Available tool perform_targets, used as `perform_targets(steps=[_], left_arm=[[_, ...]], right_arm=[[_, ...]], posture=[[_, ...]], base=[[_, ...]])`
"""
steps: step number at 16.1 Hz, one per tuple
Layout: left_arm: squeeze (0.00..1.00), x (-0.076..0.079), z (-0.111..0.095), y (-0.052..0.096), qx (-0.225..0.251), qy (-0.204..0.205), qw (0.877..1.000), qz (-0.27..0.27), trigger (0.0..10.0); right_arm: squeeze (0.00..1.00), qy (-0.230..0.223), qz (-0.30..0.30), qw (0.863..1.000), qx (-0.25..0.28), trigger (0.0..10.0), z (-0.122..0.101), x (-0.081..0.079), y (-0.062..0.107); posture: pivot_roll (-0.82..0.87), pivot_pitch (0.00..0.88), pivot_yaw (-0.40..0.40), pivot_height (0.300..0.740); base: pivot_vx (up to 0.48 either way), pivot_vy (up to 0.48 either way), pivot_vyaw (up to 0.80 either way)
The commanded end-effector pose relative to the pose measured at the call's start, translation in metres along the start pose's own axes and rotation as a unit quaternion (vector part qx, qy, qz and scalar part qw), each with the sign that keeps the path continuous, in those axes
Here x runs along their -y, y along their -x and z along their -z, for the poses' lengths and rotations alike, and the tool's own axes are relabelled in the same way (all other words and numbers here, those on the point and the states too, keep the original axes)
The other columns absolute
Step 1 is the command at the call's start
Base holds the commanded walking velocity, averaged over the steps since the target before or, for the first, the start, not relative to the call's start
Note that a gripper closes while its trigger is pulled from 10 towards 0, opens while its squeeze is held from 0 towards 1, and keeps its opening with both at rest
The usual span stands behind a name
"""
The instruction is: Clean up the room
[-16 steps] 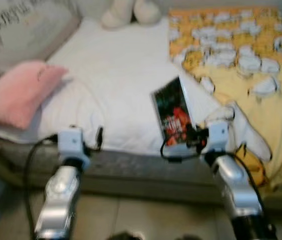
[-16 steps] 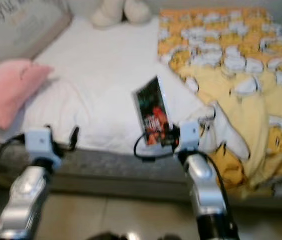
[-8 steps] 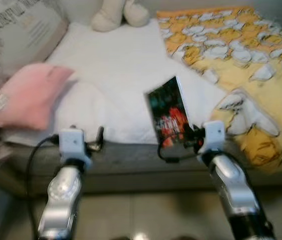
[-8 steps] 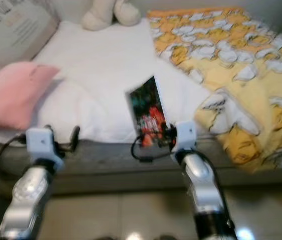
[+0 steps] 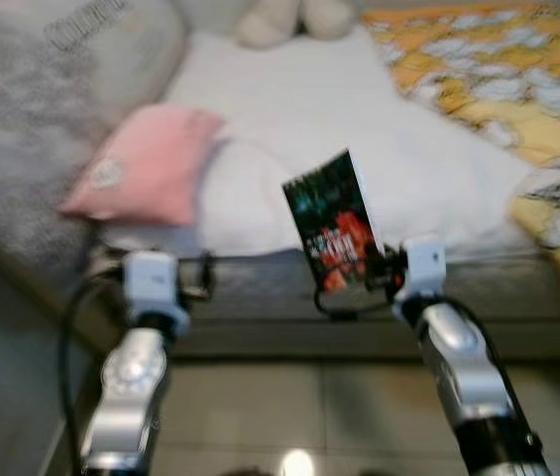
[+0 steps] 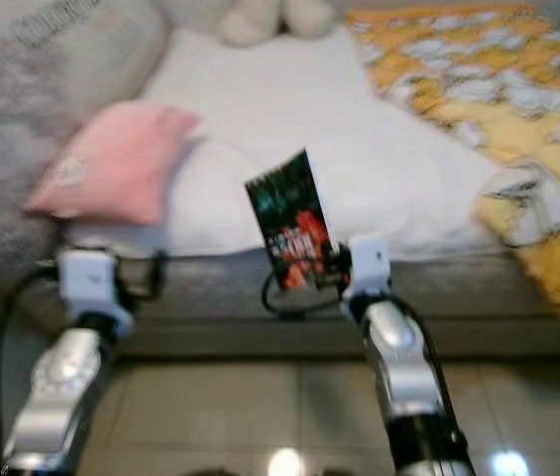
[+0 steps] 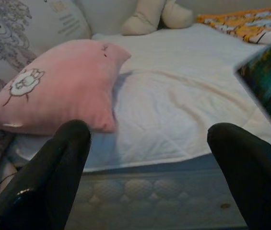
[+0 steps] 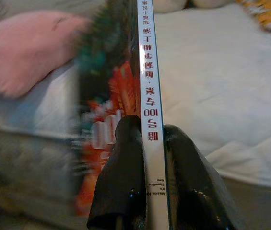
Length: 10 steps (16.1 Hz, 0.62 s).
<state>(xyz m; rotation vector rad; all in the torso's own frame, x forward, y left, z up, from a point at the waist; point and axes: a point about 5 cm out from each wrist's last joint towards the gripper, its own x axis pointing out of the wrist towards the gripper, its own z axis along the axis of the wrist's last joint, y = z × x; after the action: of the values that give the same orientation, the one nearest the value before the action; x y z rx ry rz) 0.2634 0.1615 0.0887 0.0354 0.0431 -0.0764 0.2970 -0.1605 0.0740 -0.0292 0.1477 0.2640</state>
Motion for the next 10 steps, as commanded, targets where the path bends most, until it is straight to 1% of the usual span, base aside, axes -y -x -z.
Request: perform_targets(steps=[1,7,10], left_arm=[[0.00,-0.0034,-0.0034,-0.0004,0.003,0.001,1.000,0.001,10.0],[0.00,-0.0062,-0.0020,-0.0005,0.001,-0.004,1.000,-0.009,10.0],[0.00,-0.0052,-0.0023,-0.0002,0.001,0.003,1.000,-0.006,10.0]], right_arm=[[0.00,0.004,0.004,0.999,0.032,10.0,-0.0134,0.0031,-0.0032],[0.00,0.009,-0.001,1.000,0.028,10.0,-0.0123,0.0033,-0.0051],[0.00,0.003,0.005,0.999,0.032,10.0,-0.0136,0.0038,-0.0059]], posture=[[-0.14,0.000,0.099,0.740],[-0.14,0.000,0.094,0.740],[-0.14,0.000,0.095,0.740]], base=[[0.458,0.000,0.00],[0.458,0.000,0.00],[0.458,0.000,0.00]])
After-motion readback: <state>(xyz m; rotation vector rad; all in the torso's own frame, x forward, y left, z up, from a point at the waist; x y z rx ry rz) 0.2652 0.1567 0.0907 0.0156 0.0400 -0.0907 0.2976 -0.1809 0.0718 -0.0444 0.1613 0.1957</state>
